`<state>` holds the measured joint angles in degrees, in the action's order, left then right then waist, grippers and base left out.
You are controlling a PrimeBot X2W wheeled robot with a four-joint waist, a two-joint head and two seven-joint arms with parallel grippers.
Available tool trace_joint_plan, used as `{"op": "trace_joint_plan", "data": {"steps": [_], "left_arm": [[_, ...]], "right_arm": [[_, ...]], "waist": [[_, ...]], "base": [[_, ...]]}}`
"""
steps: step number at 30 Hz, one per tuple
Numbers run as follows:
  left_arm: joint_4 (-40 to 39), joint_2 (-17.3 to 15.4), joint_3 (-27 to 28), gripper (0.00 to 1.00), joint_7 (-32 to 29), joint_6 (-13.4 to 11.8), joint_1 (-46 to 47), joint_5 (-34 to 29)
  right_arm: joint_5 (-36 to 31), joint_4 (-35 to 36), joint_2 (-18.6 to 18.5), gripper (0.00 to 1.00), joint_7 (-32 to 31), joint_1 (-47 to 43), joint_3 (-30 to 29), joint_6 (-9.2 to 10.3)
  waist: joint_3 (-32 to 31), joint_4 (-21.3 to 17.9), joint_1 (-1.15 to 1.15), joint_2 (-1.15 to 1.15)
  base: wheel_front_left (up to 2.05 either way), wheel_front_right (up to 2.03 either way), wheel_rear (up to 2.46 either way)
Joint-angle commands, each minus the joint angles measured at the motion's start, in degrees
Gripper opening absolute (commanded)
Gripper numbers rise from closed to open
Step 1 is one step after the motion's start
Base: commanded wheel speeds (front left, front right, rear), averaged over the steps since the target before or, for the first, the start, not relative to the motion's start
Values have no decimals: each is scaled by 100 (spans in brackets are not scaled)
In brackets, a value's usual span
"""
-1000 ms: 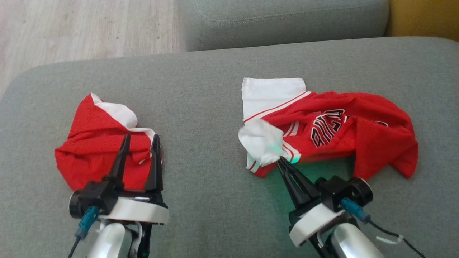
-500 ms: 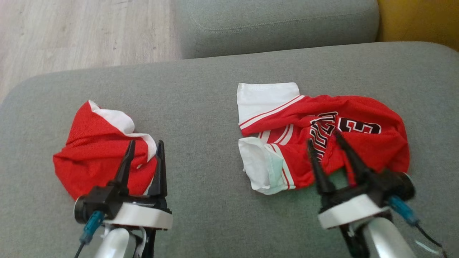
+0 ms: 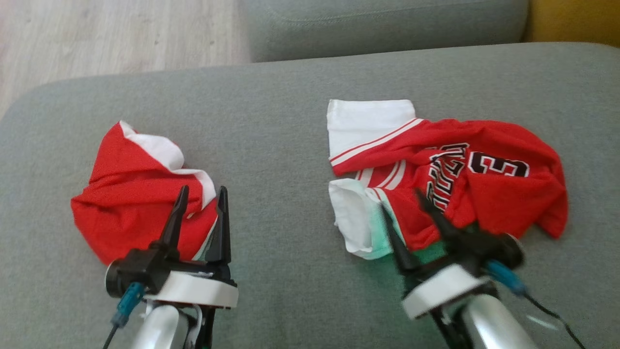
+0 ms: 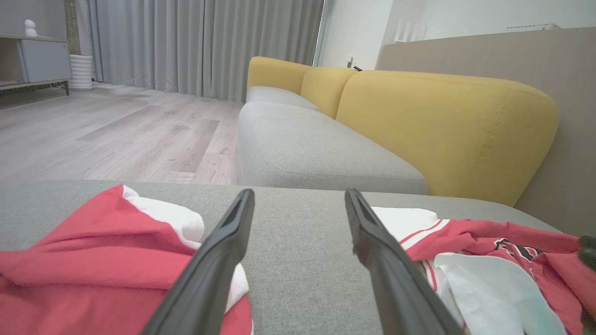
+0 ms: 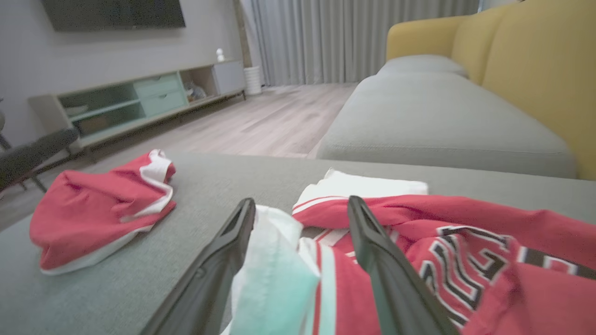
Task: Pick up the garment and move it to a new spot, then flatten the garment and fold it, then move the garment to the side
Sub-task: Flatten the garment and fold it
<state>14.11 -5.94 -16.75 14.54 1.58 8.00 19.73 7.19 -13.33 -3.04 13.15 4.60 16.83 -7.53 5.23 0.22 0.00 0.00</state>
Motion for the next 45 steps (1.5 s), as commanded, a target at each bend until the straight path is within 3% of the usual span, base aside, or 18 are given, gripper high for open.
{"op": "trace_joint_plan", "data": {"steps": [1, 12, 13, 14, 22, 27, 33, 37, 38, 39, 42, 45], "left_arm": [[-142, -2, 176, 100, 46, 20, 296, -66], [-1, 82, 136, 100, 46, 80, 414, -93], [6, 90, 137, 100, 46, 82, 418, -95], [9, 97, 144, 100, 46, 81, 420, -95], [4, 98, 247, 100, 46, 93, 371, -121], [-11, 83, 300, 100, 46, 88, 361, -146], [-16, 86, 320, 100, 46, 90, 322, -174], [-9, 93, 321, 100, 46, 93, 291, -182], [-8, 95, 319, 100, 46, 92, 283, -183], [-8, 99, 316, 100, 46, 90, 268, -186], [-14, 93, 340, 100, 46, 79, 243, -180], [-31, 93, 358, 100, 46, 70, 226, -178]], "right_arm": [[-90, -39, 16, 100, -172, 420, 362, 4], [-577, -1544, 16, 100, -1017, 1371, 1051, 4], [-560, -1643, 16, 54, -1067, 1412, 1082, 4], [-540, -1703, 16, 0, -1073, 1453, 1126, 4], [35, -1366, 16, 0, -161, 1713, 1477, 4], [259, -1011, 16, 0, 90, 1761, 1802, 4], [415, -642, 16, 0, 171, 1655, 2738, 4], [620, -929, 16, 0, 38, 1593, 3585, 4], [694, -1065, 16, 41, -80, 1608, 3772, 4], [822, -1221, 16, 100, -139, 1679, 4022, 4], [1026, -1284, 16, 100, -62, 1783, 3960, 4], [1026, -1235, 16, 100, 78, 1843, 3422, 4]], "waist": [[69, 83, 0, 0], [149, 355, 0, 0], [147, 374, 0, 0], [146, 390, 0, 0], [108, 403, 0, 0], [57, 384, 0, 0], [-33, 380, 0, 0], [-74, 370, 0, 0], [-78, 362, 0, 0], [-91, 342, 0, 0], [-109, 269, 0, 0], [-127, 183, 0, 0]], "base": [[0, 0, 0], [0, 0, 0], [0, 0, 0], [0, 0, 0], [0, 0, 0], [0, 0, 0], [0, 0, 0], [0, 0, 0], [0, 0, 0], [0, 0, 0], [0, 0, 0], [0, 0, 0]]}}
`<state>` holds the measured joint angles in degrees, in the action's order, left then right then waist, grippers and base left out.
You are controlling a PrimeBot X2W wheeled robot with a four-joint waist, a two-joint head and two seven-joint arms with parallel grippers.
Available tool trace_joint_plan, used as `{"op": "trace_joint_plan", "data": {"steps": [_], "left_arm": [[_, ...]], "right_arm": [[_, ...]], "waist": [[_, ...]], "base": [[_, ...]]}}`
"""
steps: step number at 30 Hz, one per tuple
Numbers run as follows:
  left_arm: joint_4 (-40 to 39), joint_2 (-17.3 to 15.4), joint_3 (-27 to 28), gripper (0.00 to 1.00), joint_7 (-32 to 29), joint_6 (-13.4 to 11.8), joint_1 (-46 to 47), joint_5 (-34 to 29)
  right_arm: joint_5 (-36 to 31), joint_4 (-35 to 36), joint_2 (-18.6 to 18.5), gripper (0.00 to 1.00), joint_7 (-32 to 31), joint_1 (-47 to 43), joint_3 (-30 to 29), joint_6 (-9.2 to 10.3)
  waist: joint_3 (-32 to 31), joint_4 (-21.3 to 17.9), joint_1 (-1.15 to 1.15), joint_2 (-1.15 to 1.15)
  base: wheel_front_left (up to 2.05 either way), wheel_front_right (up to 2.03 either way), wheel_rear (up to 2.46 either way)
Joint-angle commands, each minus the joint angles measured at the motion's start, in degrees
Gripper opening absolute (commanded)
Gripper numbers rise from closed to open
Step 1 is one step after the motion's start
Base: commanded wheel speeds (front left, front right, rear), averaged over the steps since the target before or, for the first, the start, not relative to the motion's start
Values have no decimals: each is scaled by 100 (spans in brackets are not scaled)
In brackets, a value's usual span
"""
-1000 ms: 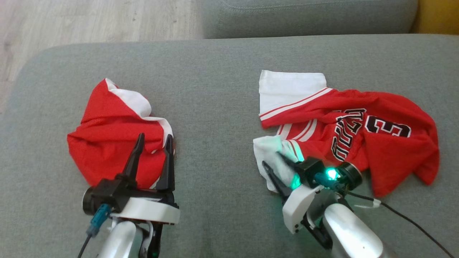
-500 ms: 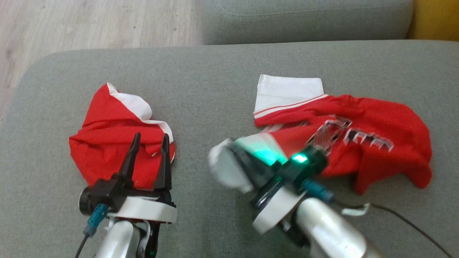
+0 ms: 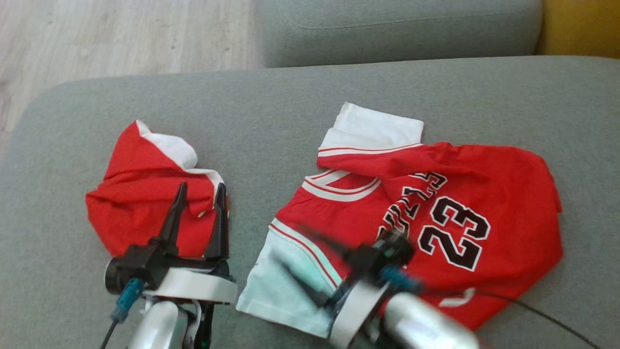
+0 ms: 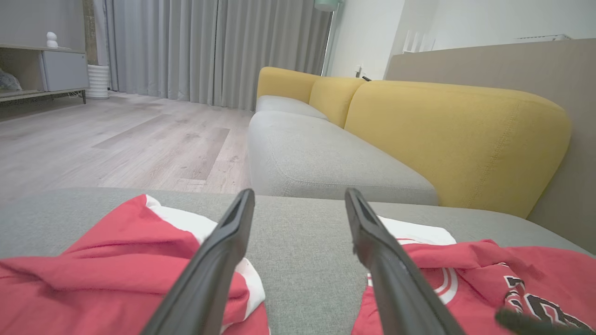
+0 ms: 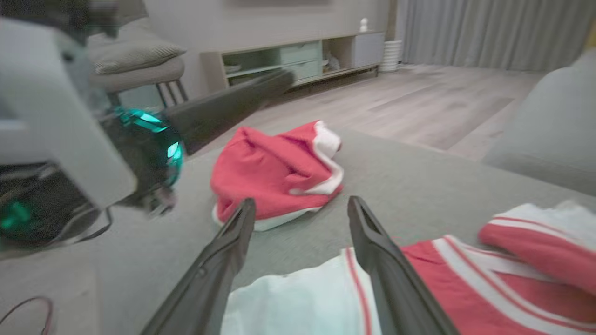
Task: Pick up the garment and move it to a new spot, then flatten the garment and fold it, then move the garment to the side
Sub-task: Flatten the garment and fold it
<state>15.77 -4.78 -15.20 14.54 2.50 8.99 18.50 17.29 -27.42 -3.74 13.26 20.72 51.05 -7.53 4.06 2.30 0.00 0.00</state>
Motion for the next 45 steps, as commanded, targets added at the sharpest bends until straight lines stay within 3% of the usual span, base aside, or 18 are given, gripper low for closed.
{"op": "trace_joint_plan", "data": {"steps": [1, 9, 13, 24, 33, 39, 40, 41, 45], "left_arm": [[-207, -21, 206, 100, 46, -24, 123, -53], [-309, -6, 234, 100, 46, -38, 77, -64], [-332, -8, 238, 100, 46, -28, 73, -72], [-316, -37, 214, 100, 46, 12, 180, -108], [-247, -38, 146, 100, 46, 66, 285, -120], [-199, -8, 99, 100, 46, 99, 335, -118], [-197, -6, 103, 100, 46, 101, 342, -115], [-195, -5, 110, 100, 46, 102, 346, -114], [-186, -16, 127, 100, 46, 112, 347, -127]], "right_arm": [[-42, 220, 86, 100, 103, 235, -263, 4], [-855, 1049, 86, 100, 172, -446, -3444, 4], [-970, 1043, 86, 100, 160, -994, -4610, 4], [-912, 612, 86, 100, 12, -888, -5425, 4], [-1348, -644, 86, 100, -1296, 208, -6438, 4], [-1779, -1662, 86, 99, -1627, 699, -6763, 4], [-1804, -1800, 86, 54, -1597, 763, -6790, 4], [-1863, -1900, 86, 0, -1515, 825, -6828, 4], [-2089, -2115, 86, 0, -909, 1100, -7002, 4]], "waist": [[-15, -54, 0, 0], [-29, -331, 0, 0], [9, -446, 0, 0], [244, -579, 0, 0], [494, -452, 0, 0], [585, -321, 0, 0], [599, -305, 0, 0], [612, -290, 0, 0], [644, -239, 0, 0]], "base": [[0, 0, 0], [0, 0, 0], [0, 0, 0], [0, 0, 0], [0, 0, 0], [0, 0, 0], [0, 0, 0], [0, 0, 0], [0, 0, 0]]}}
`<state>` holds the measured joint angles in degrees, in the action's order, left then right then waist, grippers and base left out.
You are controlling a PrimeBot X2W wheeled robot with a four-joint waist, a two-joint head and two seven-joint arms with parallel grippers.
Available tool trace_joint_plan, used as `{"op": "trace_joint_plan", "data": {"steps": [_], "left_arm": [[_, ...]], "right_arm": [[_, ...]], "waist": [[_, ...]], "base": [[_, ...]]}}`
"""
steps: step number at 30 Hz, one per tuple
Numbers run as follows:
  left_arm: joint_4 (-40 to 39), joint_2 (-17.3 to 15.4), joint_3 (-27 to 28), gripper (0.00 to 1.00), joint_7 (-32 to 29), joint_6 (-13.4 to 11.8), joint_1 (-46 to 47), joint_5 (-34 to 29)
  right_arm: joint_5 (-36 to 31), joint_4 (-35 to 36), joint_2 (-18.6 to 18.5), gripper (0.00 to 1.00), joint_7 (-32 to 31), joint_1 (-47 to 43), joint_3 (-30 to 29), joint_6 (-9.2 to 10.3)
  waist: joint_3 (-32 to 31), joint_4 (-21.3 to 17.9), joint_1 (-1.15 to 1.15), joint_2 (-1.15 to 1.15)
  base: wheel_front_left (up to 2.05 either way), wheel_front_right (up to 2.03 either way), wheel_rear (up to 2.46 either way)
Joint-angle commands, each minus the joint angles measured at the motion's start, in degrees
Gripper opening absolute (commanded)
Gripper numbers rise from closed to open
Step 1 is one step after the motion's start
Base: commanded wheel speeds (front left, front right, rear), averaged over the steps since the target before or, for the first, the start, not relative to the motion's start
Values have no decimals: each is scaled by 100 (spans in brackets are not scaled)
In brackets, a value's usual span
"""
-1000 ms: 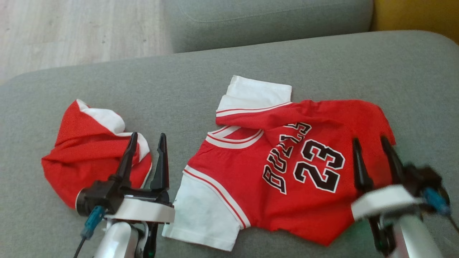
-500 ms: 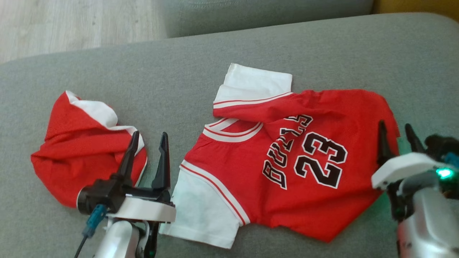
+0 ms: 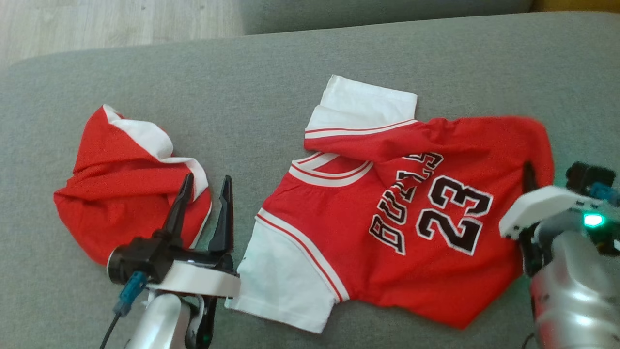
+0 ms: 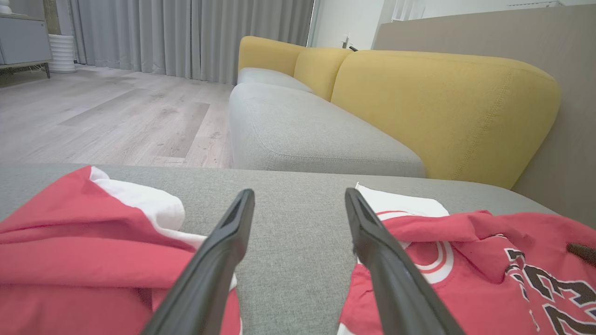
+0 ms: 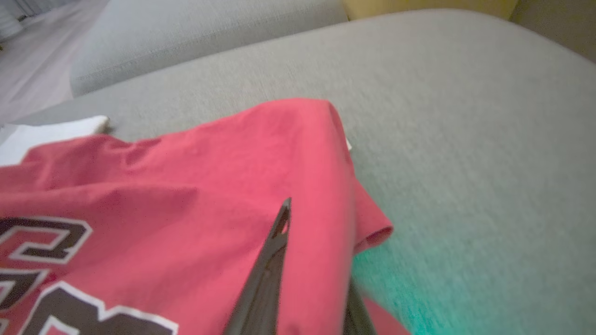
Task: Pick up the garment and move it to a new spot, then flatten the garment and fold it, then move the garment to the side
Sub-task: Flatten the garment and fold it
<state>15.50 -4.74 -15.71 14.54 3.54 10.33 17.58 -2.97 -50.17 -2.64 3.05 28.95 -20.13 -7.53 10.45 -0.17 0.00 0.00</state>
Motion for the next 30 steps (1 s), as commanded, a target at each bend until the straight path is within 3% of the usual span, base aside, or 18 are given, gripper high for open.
{"op": "trace_joint_plan", "data": {"steps": [1, 7, 19, 24, 25, 26, 30], "left_arm": [[-156, -26, 183, 100, 46, 11, 214, -38], [-171, -19, 177, 100, 46, 14, 300, -53], [-203, 96, 131, 100, 46, 31, 506, 13], [-211, 121, 161, 100, 46, 40, 536, 17], [-212, 126, 173, 100, 46, 41, 532, 16], [-212, 130, 182, 100, 46, 44, 528, 13], [-216, 149, 233, 100, 46, 33, 510, 22]], "right_arm": [[-139, 136, -24, 0, 267, 354, 69, 4], [-819, 237, -24, 0, 732, 954, -172, 4], [-2888, 719, -29, 0, 292, 2113, -372, 4], [-3207, 515, -32, 0, 272, 2454, -407, 4], [-3216, 330, -30, 4, 269, 2511, -345, 4], [-3184, 122, -29, 100, 225, 2545, -327, 4], [-2904, -280, -26, 100, 573, 2499, -307, 4]], "waist": [[11, 21, 0, 0], [61, 180, 0, 0], [370, 901, 0, 0], [431, 1026, 0, 0], [434, 1032, 0, 0], [430, 1037, 0, 0], [365, 957, 0, 0]], "base": [[0, 0, 0], [0, 0, 0], [0, 0, 0], [0, 0, 0], [0, 0, 0], [0, 0, 0], [0, 0, 0]]}}
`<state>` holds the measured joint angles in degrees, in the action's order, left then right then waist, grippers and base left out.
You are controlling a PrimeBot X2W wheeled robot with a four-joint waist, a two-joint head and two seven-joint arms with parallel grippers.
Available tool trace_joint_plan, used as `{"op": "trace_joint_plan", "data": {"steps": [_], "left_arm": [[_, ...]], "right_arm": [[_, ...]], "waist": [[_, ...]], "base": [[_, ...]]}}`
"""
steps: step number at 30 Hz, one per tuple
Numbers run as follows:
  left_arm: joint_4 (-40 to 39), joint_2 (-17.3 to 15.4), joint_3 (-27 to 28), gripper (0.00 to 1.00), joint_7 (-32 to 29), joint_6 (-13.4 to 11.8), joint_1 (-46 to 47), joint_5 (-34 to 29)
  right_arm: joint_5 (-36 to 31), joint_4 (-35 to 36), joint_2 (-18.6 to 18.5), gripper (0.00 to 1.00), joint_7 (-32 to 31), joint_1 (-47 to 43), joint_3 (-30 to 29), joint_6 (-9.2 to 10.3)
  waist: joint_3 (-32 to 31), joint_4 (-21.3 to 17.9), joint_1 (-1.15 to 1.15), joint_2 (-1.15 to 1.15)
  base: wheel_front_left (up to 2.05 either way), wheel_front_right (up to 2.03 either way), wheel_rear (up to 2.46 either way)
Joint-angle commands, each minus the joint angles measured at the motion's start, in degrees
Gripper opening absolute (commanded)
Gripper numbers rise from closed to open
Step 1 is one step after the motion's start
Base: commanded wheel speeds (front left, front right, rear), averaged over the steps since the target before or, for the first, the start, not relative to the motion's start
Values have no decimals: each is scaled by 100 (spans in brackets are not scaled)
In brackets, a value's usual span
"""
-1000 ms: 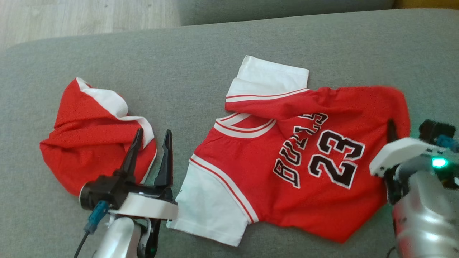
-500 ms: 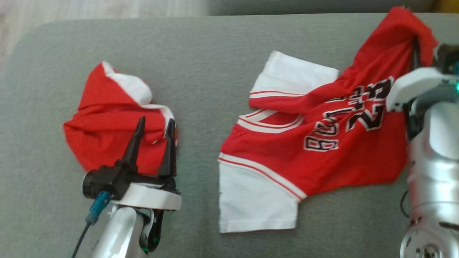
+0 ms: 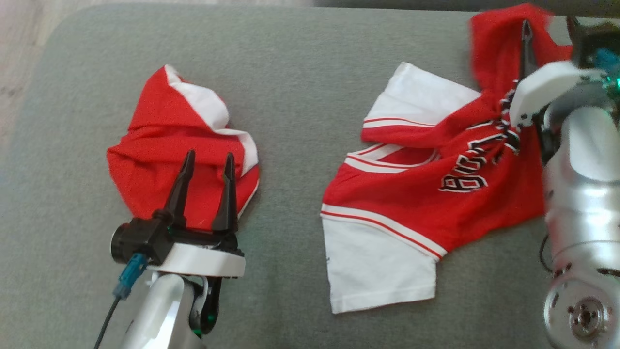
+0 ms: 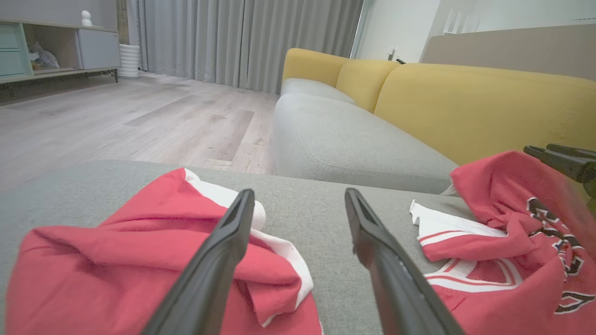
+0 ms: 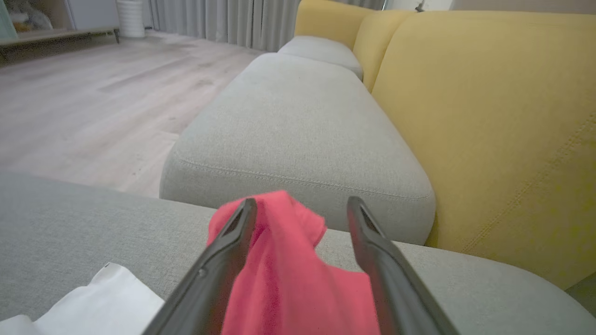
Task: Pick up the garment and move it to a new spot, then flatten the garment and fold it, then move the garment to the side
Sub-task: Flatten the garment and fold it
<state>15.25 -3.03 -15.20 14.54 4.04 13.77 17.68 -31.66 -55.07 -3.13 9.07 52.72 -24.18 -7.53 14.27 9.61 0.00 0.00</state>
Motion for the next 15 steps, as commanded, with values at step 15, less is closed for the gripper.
{"op": "trace_joint_plan", "data": {"steps": [15], "left_arm": [[-195, -89, 444, 100, 46, -13, -119, -109]], "right_arm": [[3632, 1475, 24, 100, 591, -2181, 1971, 4]], "waist": [[-605, -1167, 0, 0]], "base": [[0, 0, 0]]}}
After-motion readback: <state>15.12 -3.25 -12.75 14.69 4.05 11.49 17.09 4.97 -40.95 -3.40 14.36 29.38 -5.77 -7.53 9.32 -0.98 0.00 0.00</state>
